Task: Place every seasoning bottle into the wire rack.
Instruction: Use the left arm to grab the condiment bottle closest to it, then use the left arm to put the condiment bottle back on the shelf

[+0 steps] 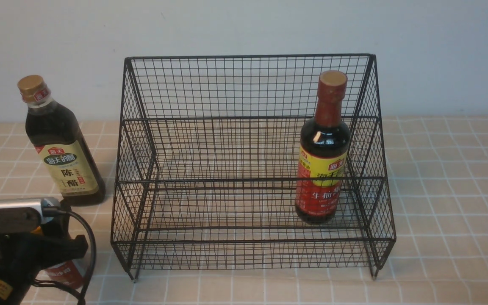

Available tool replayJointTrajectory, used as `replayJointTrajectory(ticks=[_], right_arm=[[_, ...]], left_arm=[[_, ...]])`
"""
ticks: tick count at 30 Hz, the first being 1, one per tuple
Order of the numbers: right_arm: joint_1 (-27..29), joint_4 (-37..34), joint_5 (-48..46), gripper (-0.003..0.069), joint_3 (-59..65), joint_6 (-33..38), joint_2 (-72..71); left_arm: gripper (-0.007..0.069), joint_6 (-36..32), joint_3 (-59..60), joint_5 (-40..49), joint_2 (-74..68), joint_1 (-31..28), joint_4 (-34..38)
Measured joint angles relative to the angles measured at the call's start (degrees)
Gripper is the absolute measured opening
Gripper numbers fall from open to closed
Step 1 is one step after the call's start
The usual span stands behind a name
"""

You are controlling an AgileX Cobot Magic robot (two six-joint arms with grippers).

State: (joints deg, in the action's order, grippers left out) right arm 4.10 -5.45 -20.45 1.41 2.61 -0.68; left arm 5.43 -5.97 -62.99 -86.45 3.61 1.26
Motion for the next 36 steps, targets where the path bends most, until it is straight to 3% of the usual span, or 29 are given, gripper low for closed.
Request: replayJointTrajectory(ticks=[5,12,18,20,22,24,27,30,36], right_arm=[[0.0,0.0,0.0,-0.0015,0.0,0.0,0.0],[0.0,0.0,0.0,-0.0015,0.0,0.0,0.0],[0.0,0.0,0.0,-0.0015,0.0,0.0,0.0],[0.0,0.0,0.0,-0.0015,0.0,0.1,0.0],[0.0,0.0,0.0,-0.0015,0.0,0.3,0.0],[0.0,0.0,0.0,-0.0015,0.0,0.6,0.0],[0.0,0.0,0.0,-0.0015,0.0,0.8,0.0],[0.0,0.0,0.0,-0.0015,0.0,0.9,0.0],[0.0,0.0,0.0,-0.0015,0.0,1.0,0.0]], left_arm=[[0.0262,0.4,0.1,0.0,3.0,0.0,-4.8],[0.0262,0.5,0.1,5.7,13.8,0.0,-3.7],[0.0262,0.5,-2.9,24.6,28.0,0.0,-3.8],[0.0262,0.5,-8.8,40.0,35.4,0.0,-5.1],[0.0262,0.5,-11.8,45.2,37.9,0.0,-6.1],[0.0262,0.8,-17.7,56.5,41.5,0.0,-8.2],[0.0262,2.0,-22.3,62.6,43.4,0.4,-9.1],[0.0262,3.4,-24.1,64.1,44.1,2.6,-9.3],[0.0262,4.1,-24.6,59.2,42.3,15.6,-9.4]])
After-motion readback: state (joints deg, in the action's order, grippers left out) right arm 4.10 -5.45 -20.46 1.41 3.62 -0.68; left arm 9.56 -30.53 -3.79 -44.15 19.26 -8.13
